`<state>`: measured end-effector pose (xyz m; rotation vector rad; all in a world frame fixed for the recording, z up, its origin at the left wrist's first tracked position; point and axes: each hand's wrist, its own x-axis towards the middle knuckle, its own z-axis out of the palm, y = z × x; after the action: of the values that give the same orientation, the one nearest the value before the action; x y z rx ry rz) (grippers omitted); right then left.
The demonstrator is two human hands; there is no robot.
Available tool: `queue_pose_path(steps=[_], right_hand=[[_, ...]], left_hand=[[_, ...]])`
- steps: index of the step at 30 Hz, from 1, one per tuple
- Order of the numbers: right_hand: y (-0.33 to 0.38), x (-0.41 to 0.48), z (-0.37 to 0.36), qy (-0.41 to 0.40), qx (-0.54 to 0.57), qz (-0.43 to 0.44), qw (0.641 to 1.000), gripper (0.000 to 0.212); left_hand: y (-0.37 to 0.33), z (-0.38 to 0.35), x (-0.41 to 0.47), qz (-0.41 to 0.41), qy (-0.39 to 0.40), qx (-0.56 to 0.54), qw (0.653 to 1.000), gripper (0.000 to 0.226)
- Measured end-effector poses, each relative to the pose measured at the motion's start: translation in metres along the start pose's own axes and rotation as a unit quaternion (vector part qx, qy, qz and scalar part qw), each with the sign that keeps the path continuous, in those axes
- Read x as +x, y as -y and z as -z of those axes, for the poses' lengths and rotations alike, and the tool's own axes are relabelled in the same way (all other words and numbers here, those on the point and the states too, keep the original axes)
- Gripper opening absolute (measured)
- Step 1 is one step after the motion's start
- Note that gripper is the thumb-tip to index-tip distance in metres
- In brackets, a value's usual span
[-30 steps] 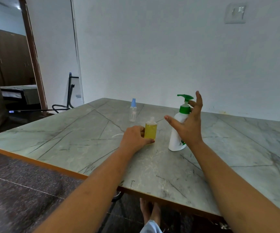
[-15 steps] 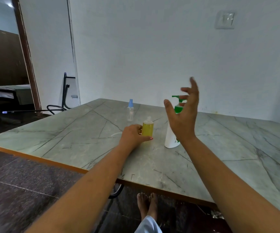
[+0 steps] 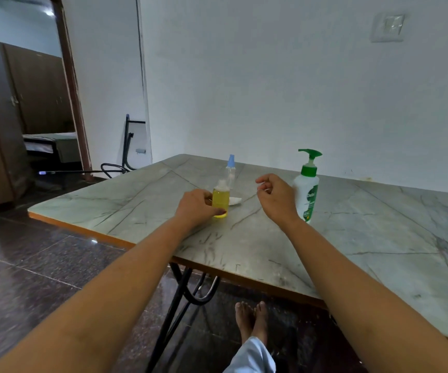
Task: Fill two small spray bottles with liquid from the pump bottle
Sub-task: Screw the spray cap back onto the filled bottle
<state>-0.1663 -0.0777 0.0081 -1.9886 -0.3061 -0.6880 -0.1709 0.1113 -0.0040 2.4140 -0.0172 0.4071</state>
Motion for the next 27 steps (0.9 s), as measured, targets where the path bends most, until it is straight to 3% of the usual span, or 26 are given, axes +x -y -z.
queue_pose_path(steps=[4,9,14,17,22,27], right_hand=[[-0.01,0.011,-0.026,0.107,-0.107,-0.004,0.988,0.038],[-0.011,0.028,-0.058,0.225,-0.288,0.017,0.931,0.059],[-0.025,0.049,-0.085,0.311,-0.329,-0.011,0.891,0.055],[-0.028,0.054,-0.089,0.286,-0.324,0.003,0.902,0.043],[-0.018,0.056,-0.066,0.209,-0.185,-0.027,0.96,0.051],[0.015,0.054,-0.035,0.103,-0.028,-0.002,0.994,0.02]], left_hand=[[0.009,0.012,-0.002,0.008,0.0,0.004,1.0,0.058],[0.012,0.01,-0.001,0.003,-0.007,-0.006,1.0,0.063],[0.019,0.009,0.004,-0.002,-0.013,-0.03,0.999,0.06],[0.023,0.008,0.012,0.003,-0.01,-0.041,0.999,0.061],[0.025,0.009,0.022,0.01,0.006,-0.039,0.999,0.065],[0.027,0.007,0.025,0.018,0.004,-0.045,0.999,0.064]])
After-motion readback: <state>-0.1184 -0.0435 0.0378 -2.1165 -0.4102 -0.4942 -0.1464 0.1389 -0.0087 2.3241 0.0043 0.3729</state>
